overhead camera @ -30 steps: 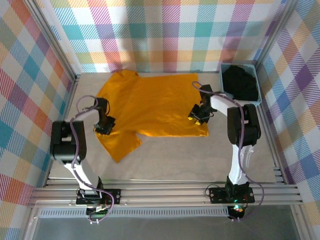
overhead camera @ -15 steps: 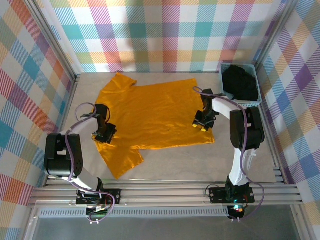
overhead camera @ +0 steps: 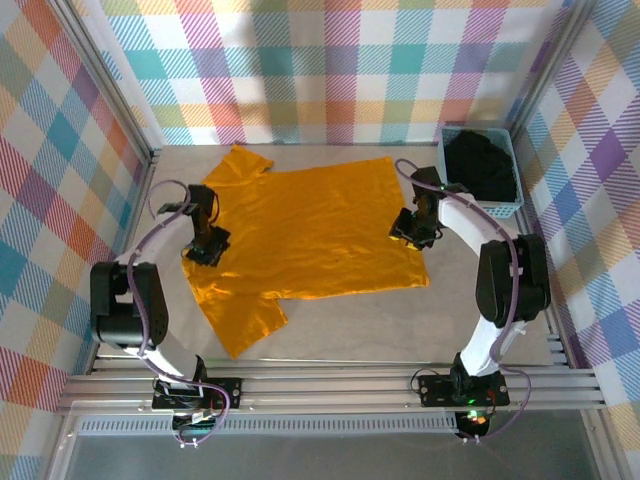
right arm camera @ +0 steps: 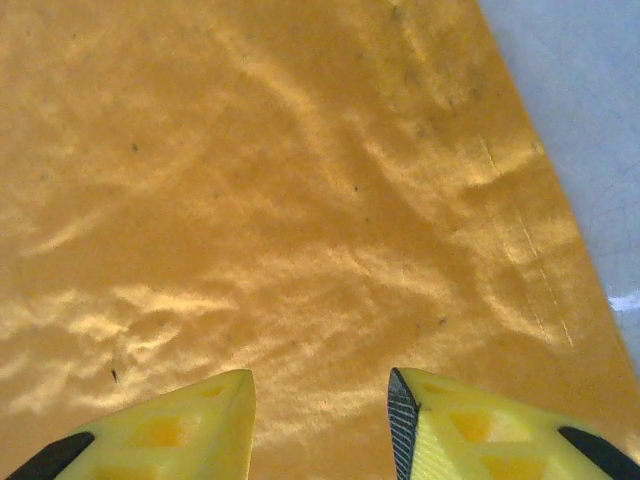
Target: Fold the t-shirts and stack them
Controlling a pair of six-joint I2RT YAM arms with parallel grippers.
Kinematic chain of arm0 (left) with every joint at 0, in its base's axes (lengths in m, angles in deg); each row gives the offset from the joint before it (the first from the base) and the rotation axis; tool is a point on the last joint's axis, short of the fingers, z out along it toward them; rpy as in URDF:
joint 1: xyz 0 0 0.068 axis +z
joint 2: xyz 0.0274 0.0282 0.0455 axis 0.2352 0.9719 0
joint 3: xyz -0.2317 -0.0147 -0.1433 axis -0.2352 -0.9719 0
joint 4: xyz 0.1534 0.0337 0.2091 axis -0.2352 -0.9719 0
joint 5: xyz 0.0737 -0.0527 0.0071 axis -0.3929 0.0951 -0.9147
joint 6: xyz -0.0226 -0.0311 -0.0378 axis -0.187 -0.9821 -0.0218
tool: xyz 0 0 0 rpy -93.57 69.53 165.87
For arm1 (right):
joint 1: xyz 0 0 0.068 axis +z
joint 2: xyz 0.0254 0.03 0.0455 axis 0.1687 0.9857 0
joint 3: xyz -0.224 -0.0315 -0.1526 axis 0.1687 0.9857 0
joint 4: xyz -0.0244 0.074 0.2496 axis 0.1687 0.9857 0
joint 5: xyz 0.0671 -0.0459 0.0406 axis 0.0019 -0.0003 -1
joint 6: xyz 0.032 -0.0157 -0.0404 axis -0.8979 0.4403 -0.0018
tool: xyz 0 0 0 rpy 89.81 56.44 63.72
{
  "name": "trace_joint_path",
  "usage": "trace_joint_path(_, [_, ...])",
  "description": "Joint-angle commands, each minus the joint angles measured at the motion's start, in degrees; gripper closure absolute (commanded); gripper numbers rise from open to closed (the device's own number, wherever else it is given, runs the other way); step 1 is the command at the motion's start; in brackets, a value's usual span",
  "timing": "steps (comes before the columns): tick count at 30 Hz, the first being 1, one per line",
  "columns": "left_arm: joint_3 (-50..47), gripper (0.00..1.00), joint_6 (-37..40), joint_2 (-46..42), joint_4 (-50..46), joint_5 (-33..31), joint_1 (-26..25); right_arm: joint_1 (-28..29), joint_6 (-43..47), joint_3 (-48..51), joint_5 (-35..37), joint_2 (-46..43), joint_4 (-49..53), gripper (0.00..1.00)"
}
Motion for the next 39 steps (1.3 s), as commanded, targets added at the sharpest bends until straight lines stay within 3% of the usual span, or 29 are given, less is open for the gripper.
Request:
trace_joint_path(1, [-7.8, 0.79, -0.2, -8.8, -14.8, -0.7, -4.0, -0.3, 0.6, 3.5, -2.3, -4.8, 1.8, 0.61])
trace_joint_path(5, [-18.2, 0.8, -3.5, -17.0, -20.2, 1.9, -9.5, -0.3, -0.5, 6.4, -6.0, -6.8, 4.5, 0.62])
trace_joint_path(8, [-20.7, 0.76, -3.4, -20.1, -21.5, 3.2, -10.3, -0.3, -0.1, 8.4, -7.5, -7.1, 4.9, 0.6])
trace_joint_path(12, [-21.5, 0.72, -4.8, -20.0, -18.2, 3.0, -10.6, -1.7, 1.8, 8.3, -10.5, -5.2, 0.1, 0.63])
trace_joint_path(16, [-14.7, 0.68, -8.5, -20.3, -13.1, -1.9, -10.3, -0.5, 4.4, -2.3, -10.4, 2.8, -1.2, 0.65])
trace_joint_path(20, [-7.6, 0.61, -6.7, -11.8, -7.4, -2.0, -4.5, 0.2, 3.5, -6.7, -9.3, 11.3, -7.4, 0.65])
trace_joint_path(26, [4.1, 0.56, 1.3, 6.9, 2.1, -0.5, 4.5, 1.0, 1.8, -16.5, -5.6, 21.4, -7.0, 0.66])
trace_joint_path(32, [9.5, 0.56, 6.9, 17.4, 3.8, 1.3, 5.4, -0.4, 0.4, -20.1, -0.1, 26.6, -0.8, 0.68])
trace_joint_path(39, [10.0, 0.57, 8.7, 23.5, 9.3, 6.9, 3.9, -3.5, 0.0, -20.9, 0.3, 27.0, 2.4, 0.68])
